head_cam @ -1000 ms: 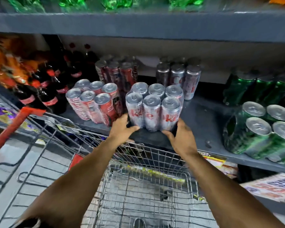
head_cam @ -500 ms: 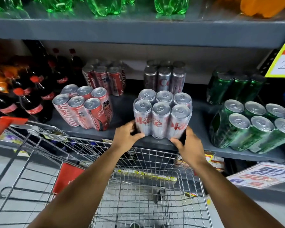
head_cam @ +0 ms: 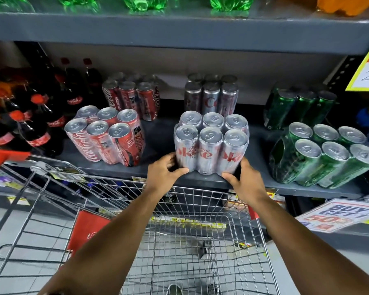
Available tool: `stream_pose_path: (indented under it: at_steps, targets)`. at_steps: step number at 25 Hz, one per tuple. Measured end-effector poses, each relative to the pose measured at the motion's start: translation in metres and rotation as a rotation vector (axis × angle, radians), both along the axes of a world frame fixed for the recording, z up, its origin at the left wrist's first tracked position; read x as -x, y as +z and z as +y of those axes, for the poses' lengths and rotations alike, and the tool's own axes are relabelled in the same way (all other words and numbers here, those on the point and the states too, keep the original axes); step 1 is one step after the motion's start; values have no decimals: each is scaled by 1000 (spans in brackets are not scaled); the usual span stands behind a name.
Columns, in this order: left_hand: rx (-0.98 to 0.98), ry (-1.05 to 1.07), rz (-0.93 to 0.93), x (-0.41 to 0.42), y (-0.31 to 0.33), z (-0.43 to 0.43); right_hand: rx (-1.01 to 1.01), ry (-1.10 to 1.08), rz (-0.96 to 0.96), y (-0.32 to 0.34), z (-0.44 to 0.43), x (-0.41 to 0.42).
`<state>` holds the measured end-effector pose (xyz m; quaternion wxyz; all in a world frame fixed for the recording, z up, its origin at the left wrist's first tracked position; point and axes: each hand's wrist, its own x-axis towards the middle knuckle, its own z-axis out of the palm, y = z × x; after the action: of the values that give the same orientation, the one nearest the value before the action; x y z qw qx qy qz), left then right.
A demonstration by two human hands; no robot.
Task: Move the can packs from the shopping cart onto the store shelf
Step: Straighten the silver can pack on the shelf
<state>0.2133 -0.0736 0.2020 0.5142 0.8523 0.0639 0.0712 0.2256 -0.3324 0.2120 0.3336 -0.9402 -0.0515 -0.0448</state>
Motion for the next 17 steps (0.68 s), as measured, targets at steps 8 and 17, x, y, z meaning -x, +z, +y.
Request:
stream_pose_path:
  at_steps: [8, 17]
  targets:
    - [21, -22, -63, 0, -6, 6, 16, -16, 99, 5, -1, 1]
    - [-64, -23, -26, 7, 6, 1, 10, -6, 129, 9, 0, 1]
